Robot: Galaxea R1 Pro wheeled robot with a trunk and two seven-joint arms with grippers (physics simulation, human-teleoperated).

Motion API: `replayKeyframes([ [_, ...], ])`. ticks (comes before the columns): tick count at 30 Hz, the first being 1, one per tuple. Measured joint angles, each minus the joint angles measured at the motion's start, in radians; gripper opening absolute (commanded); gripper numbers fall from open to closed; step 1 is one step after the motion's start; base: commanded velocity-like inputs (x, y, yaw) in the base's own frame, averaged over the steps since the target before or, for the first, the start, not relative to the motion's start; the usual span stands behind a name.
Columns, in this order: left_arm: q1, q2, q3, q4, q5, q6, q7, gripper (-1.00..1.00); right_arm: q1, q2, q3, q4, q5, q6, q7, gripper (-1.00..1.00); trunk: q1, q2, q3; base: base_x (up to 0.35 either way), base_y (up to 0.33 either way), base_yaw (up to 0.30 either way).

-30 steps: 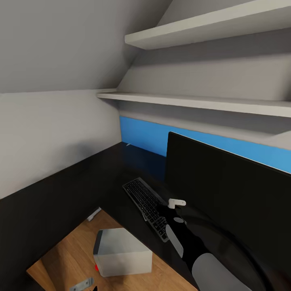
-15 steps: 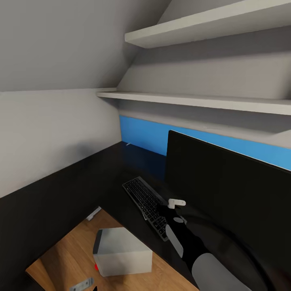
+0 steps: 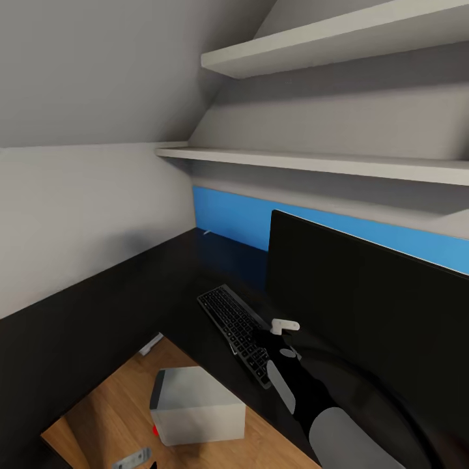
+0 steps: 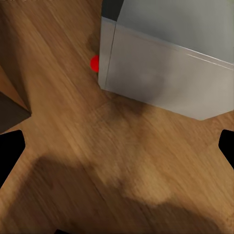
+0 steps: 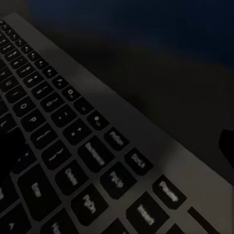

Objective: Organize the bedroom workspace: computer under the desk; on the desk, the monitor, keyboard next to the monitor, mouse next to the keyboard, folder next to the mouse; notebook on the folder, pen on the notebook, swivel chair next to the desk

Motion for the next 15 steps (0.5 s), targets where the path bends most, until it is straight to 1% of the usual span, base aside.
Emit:
replayKeyframes([
  [15, 0.0, 0.0, -0.001, 0.02, -0.002, -0.003, 0.0, 1.0, 0.0, 0.0, 0.001, 0.005, -0.003, 0.006, -0.001, 1.0, 0.0, 0.0, 0.0, 0.017, 0.0, 0.0],
])
